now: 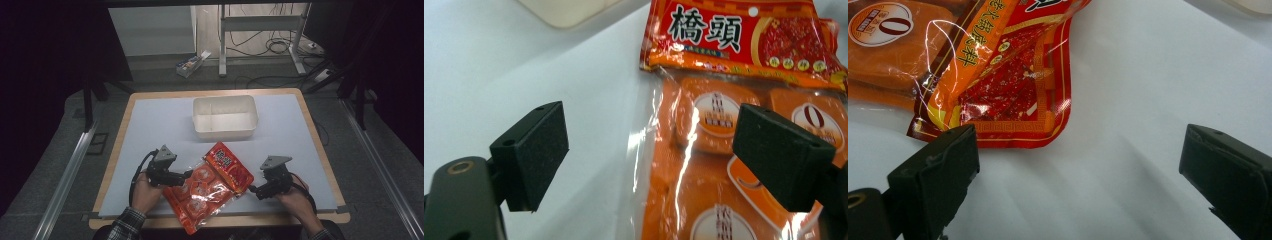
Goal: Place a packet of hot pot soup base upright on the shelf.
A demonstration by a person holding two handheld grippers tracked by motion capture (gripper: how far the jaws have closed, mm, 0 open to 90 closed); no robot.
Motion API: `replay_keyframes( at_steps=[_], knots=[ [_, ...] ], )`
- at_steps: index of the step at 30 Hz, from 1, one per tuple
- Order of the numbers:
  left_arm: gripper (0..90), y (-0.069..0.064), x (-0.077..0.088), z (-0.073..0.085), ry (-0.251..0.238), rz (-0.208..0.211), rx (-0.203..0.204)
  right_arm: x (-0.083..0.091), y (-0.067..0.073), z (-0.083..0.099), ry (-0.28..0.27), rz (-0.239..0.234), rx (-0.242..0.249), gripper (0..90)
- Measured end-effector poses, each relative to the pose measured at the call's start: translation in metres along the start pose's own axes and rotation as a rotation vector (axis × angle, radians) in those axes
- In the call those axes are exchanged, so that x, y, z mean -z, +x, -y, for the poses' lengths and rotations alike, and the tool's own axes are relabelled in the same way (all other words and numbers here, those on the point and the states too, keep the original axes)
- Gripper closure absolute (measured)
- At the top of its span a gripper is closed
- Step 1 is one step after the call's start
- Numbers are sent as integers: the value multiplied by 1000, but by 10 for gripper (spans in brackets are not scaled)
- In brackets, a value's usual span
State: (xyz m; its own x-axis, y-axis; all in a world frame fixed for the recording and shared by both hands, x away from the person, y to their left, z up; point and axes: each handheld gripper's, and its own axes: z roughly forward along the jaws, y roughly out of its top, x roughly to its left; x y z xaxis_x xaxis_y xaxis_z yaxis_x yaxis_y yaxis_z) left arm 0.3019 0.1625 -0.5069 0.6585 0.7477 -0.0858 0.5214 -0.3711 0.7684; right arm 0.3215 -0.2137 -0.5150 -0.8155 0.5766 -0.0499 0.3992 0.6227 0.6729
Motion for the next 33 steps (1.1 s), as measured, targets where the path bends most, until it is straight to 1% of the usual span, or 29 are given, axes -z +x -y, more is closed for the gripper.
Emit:
replay_keyframes(
  at_steps=[3,5,9,11,15,19,24,28,33],
  knots=[
    [144,-3,3,6,10,-10,0,0,0,0,-3,-1,-4,27],
    [142,-5,5,10,8,-12,-4,0,0,0,-5,-1,-7,27],
    [121,-9,9,18,7,-40,-35,0,0,-1,-10,-2,-19,24],
    [116,-10,13,22,13,-52,-41,0,0,-1,-12,1,-25,23],
    [101,-9,20,26,-3,-30,-20,-1,0,-2,-16,0,-32,17],
    [82,-8,24,32,4,-21,-9,-3,2,-4,-21,-2,-43,11],
    [92,-9,29,33,11,-45,0,-7,3,-8,-22,-1,-45,9],
    [112,-8,33,34,-2,-21,9,-11,3,-12,-22,-4,-46,9],
    [91,-4,30,38,29,1,24,-18,5,-20,-22,-23,-58,9]
  ],
)
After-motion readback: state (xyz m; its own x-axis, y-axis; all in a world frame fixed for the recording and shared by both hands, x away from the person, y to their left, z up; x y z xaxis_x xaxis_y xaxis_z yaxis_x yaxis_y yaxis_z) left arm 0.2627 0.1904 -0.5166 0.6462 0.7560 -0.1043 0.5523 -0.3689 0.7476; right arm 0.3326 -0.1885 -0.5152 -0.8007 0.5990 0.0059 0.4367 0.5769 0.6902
